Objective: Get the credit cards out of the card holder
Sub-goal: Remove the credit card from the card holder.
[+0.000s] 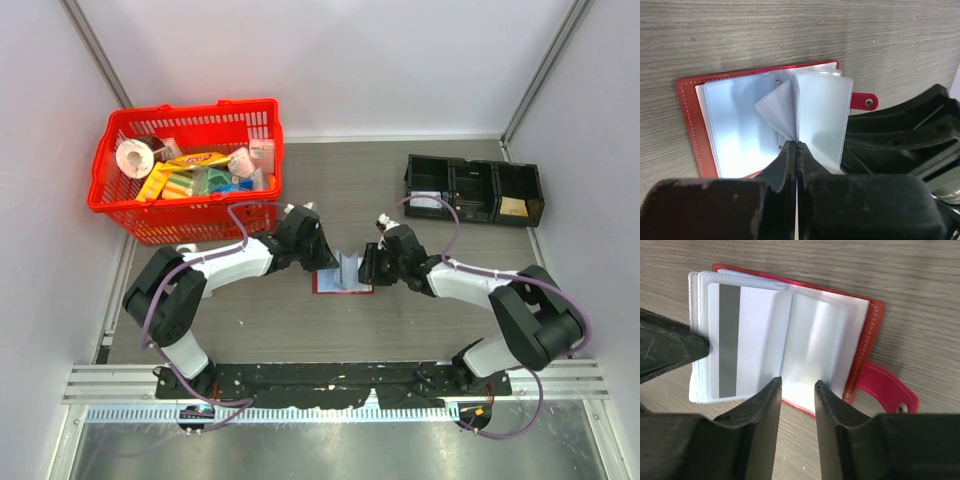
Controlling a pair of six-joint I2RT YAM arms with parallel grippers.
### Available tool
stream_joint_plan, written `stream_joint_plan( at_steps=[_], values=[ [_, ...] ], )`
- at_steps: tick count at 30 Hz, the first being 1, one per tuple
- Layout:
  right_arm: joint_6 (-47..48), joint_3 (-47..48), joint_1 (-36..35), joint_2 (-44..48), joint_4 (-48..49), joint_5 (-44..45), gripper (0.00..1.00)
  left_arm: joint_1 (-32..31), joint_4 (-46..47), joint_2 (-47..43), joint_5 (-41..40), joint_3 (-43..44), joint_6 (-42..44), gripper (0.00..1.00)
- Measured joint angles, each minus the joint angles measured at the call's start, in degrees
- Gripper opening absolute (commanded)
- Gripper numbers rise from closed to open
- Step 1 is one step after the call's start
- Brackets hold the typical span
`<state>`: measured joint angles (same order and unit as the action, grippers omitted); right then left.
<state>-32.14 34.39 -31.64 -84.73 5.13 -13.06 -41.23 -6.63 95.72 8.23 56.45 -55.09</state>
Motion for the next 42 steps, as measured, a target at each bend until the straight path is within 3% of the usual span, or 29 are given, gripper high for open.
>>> stream_joint_plan(
  at_steps=[7, 17, 22, 32, 42],
  values=[
    [1.84, 1.79, 0.0, 8.11, -8.09, 5.95, 0.42, 0.0, -0.11, -0.02, 0.04, 0.0, 0.26, 0.0],
    [1.86, 2.8, 0.0, 11.34, -6.25, 2.49, 0.36, 0.0, -2.43, -0.02, 0.42, 1.75, 0.55, 0.0],
    [1.77, 2.89, 0.0, 9.05, -4.13, 1.18, 0.36, -0.02, -3.61, 0.0, 0.44, 2.27, 1.07, 0.02],
    [-0.2, 0.13, 0.07, 0.96, 2.03, -1.07, 0.23, -1.31, -4.35, 0.59, 0.63, 3.67, 1.38, 0.09],
    [-1.9, -3.02, 1.53, -0.94, 6.27, -2.78, 0.2, -2.95, -3.89, 2.25, 1.49, 4.48, 1.33, 0.15]
  ],
)
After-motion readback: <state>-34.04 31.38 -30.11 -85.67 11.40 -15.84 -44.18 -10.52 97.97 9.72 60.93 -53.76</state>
